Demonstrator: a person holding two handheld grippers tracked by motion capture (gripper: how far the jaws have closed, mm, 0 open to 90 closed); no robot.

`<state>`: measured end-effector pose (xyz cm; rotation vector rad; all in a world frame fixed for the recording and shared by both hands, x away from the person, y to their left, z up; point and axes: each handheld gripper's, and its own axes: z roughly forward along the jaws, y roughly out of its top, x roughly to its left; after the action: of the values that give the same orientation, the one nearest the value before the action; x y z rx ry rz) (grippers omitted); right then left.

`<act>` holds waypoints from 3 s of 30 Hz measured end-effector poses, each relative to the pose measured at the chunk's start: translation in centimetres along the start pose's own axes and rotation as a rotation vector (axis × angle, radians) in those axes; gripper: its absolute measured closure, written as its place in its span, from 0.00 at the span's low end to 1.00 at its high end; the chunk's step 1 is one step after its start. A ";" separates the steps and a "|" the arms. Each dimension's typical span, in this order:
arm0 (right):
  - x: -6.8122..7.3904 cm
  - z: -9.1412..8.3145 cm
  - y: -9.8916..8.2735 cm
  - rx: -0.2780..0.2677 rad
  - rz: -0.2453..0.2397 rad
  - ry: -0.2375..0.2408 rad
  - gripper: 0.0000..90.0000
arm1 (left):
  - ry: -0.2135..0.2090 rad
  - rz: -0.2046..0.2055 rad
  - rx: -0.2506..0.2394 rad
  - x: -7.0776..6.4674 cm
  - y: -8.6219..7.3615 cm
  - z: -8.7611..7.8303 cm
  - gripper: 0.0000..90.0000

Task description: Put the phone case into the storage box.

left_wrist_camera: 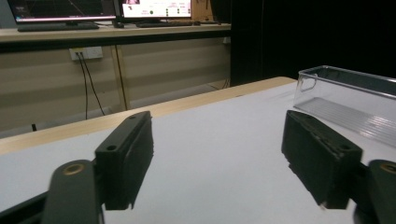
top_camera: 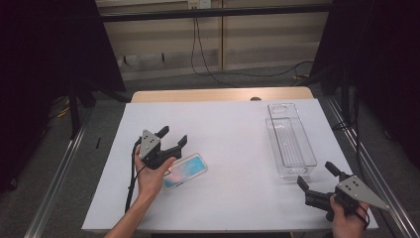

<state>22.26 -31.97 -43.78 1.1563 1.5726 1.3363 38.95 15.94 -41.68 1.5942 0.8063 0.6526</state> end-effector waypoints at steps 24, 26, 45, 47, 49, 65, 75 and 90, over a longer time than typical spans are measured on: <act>0.0 0.0 -0.1 0.005 -0.004 0.007 0.00 | -0.072 -0.006 0.029 0.1 -0.3 -0.1 0.98; 0.0 0.0 0.0 0.005 -0.004 0.009 0.00 | -0.081 -0.012 0.042 0.1 -0.3 0.0 1.00; 0.0 0.0 0.0 0.003 -0.003 0.006 0.00 | -0.099 -0.082 0.240 0.3 0.6 2.1 1.00; 0.0 0.0 0.0 0.003 -0.004 0.007 0.00 | -0.105 -0.101 0.272 0.4 0.6 2.7 1.00; 0.0 0.0 0.0 0.003 -0.003 0.007 0.00 | -0.106 -0.105 0.314 0.4 0.5 3.2 1.00; 0.0 -0.1 0.0 0.006 -0.003 0.007 0.00 | -0.159 -0.135 0.535 -0.1 -0.7 5.2 1.00; 0.0 0.0 -0.1 0.007 -0.006 0.007 0.00 | -0.147 -0.127 0.622 -0.3 -1.0 6.2 1.00; 0.0 -0.1 -0.1 0.008 -0.007 0.009 0.00 | -0.139 -0.136 0.691 -0.4 -1.8 7.1 1.00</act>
<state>22.16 -31.95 -43.84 1.1501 1.5877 1.3336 44.00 11.50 -44.69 2.1480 1.0935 0.1541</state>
